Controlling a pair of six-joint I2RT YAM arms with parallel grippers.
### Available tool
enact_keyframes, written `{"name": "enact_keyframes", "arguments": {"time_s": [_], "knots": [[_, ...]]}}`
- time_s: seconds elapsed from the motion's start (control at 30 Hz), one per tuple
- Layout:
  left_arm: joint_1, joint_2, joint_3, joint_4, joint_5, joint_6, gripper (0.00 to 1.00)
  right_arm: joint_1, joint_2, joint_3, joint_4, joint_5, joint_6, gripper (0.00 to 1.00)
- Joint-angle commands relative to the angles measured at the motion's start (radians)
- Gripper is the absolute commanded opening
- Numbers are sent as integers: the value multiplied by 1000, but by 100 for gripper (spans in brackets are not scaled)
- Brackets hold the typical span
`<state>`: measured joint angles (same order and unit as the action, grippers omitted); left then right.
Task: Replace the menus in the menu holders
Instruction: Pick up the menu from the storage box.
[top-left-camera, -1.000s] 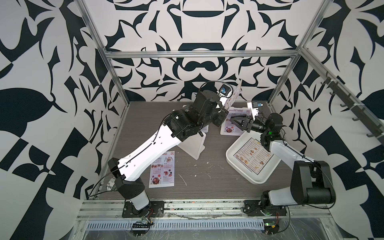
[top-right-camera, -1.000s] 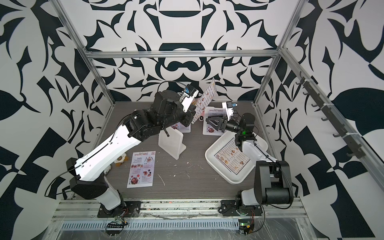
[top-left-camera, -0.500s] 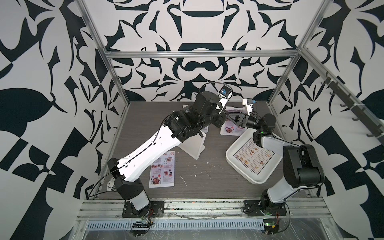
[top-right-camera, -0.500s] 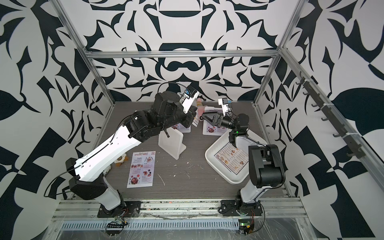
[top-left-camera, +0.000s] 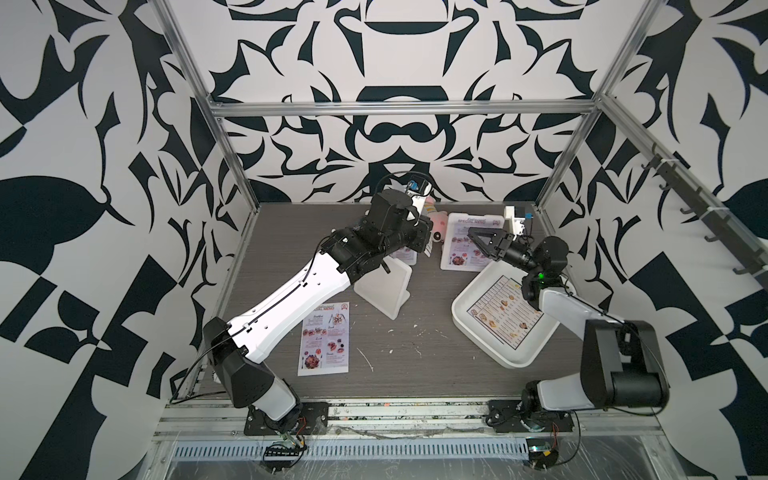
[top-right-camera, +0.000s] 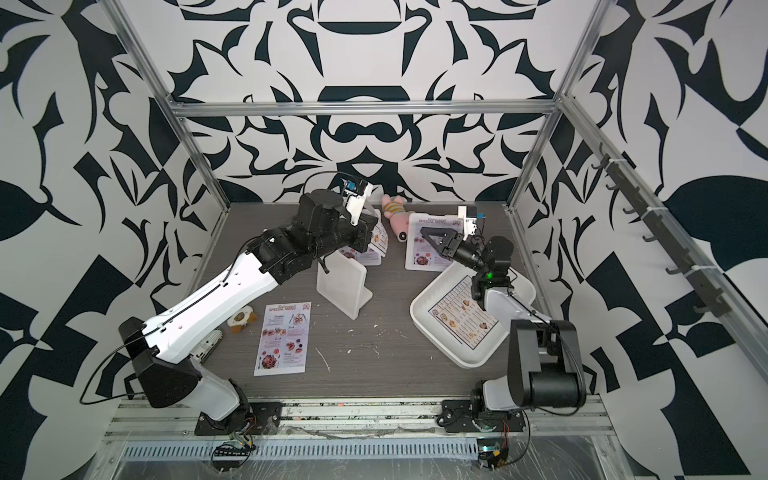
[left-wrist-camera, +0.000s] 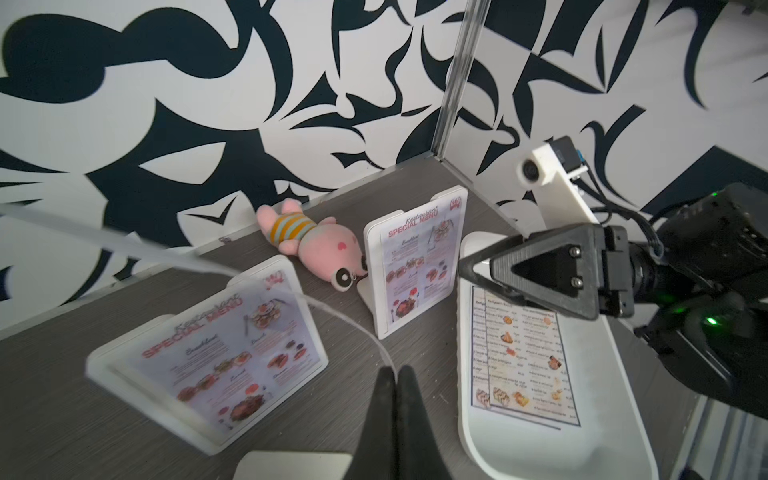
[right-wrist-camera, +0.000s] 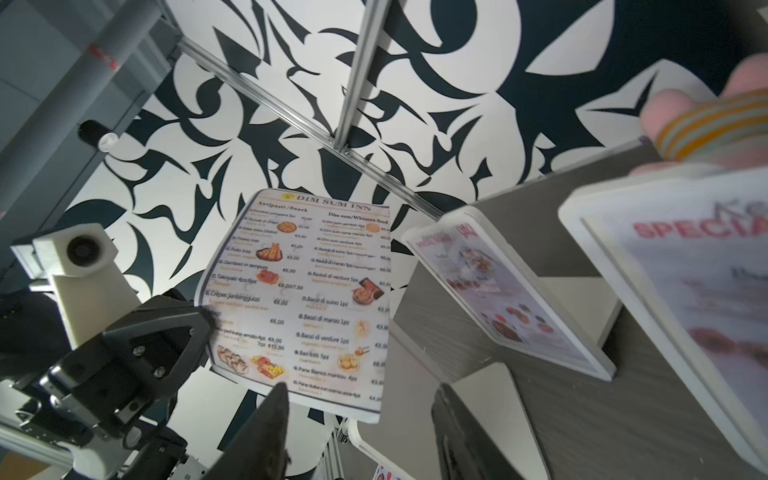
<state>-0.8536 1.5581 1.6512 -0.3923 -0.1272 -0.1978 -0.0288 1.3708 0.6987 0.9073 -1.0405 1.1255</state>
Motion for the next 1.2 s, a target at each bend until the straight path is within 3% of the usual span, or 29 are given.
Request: {"name": "enact_keyframes", "arguments": {"time_s": [0.0,0.13,0.4,0.73,1.17], "knots": [[17,-34,-85,189,162,-69,0,6,-100,14,-186,7,-83,57],[33,-30,-135,278,228,-81,0,5,-126,-35,-146,-14,6,59],[64,-62,-218,389,360,-136,0,-23,-125,-121,-132,-27,23,60],[67,-50,-249,456,443,-186,0,-20,9,-175,332,-69,322,61],[69,-12,-235,474,468,-192,0,18,73,-150,515,-40,477,61]]}}
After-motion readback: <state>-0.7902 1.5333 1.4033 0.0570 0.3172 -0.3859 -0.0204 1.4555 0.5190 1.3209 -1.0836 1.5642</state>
